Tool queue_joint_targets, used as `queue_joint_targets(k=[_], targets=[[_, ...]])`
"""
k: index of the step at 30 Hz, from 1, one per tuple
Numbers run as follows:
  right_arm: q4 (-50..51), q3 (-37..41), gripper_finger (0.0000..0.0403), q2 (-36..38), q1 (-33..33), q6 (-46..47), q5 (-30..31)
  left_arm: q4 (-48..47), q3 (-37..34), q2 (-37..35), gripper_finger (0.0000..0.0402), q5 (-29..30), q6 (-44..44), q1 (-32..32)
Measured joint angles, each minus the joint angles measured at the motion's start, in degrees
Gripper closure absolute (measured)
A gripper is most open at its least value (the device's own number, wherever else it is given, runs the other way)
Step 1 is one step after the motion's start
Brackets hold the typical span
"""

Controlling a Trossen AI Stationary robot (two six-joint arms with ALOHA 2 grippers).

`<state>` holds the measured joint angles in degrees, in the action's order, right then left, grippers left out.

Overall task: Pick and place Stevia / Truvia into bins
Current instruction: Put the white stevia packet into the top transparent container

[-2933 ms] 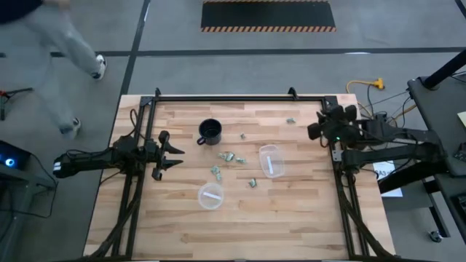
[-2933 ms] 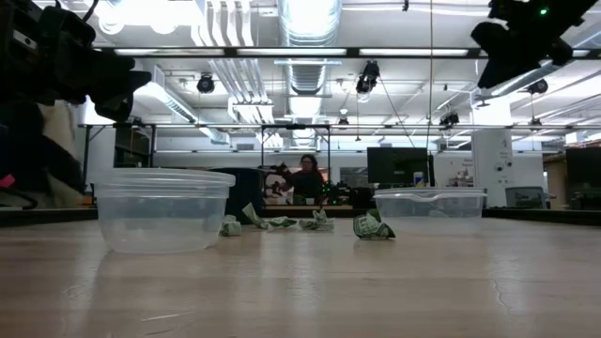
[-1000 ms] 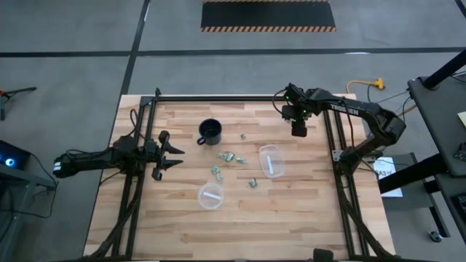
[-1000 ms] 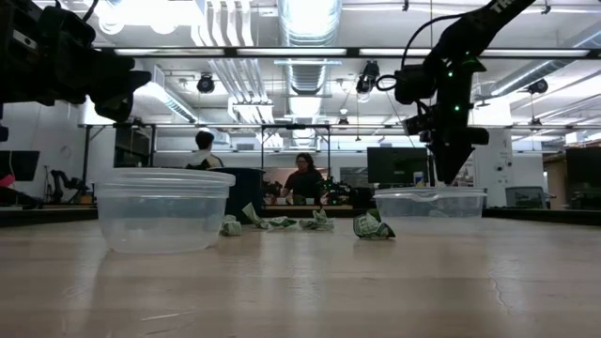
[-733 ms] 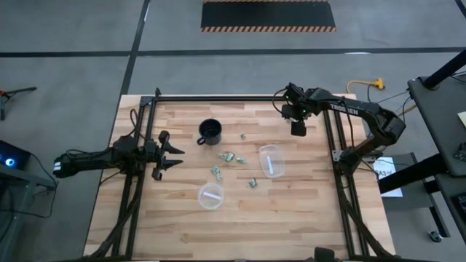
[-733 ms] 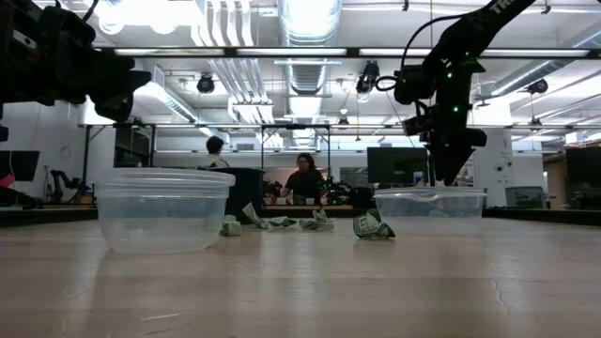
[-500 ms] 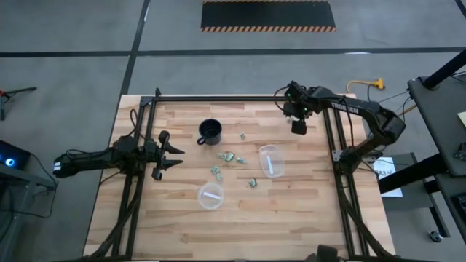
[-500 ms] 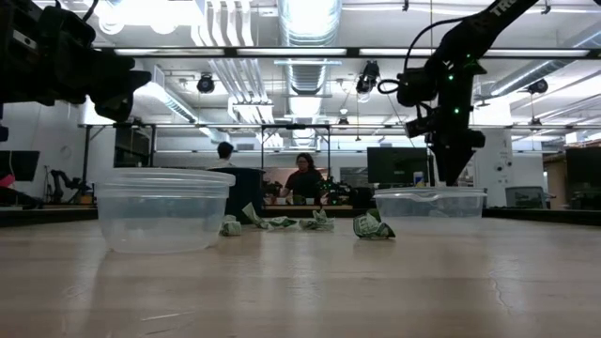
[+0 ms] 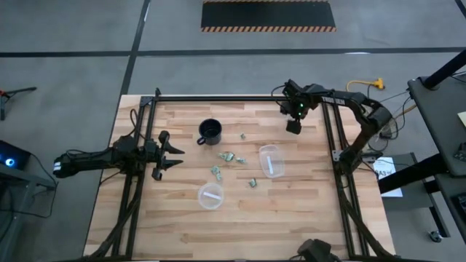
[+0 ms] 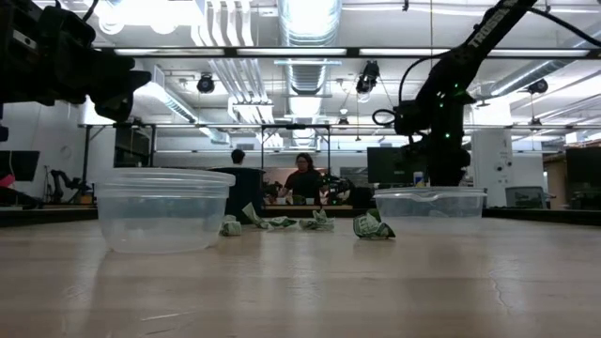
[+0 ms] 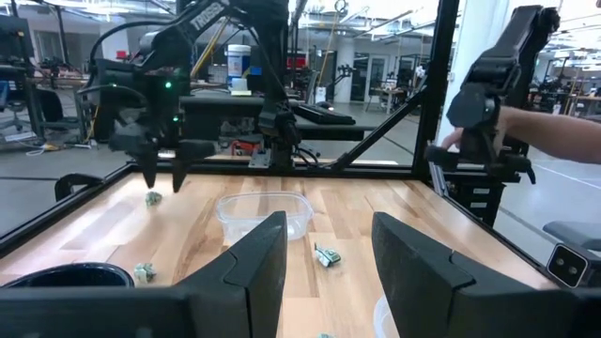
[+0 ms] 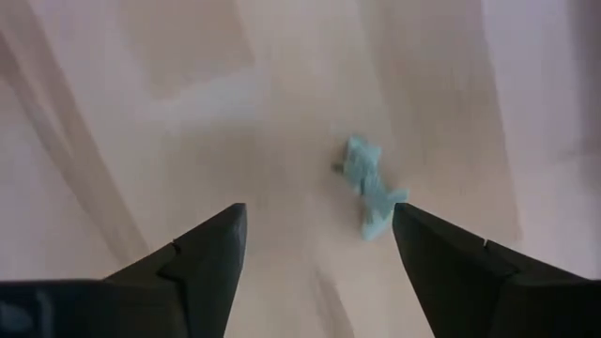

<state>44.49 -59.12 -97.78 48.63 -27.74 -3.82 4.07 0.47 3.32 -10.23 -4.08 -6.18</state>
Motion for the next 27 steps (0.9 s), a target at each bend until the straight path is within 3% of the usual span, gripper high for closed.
queue_joint_targets(k=[20, 27], targets=[[-3.13, -1.52, 0.0164, -6.82, 0.51, 1.09, -0.32, -0.01, -0.02, 0.02, 0.0260, 0.00, 0.00, 0.00], [-3.14, -1.26, 0.0168, -5.84, 0.53, 0.80, 1.88, 0.00, 0.00, 0.02, 0.0260, 0.01, 0.00, 0.00]])
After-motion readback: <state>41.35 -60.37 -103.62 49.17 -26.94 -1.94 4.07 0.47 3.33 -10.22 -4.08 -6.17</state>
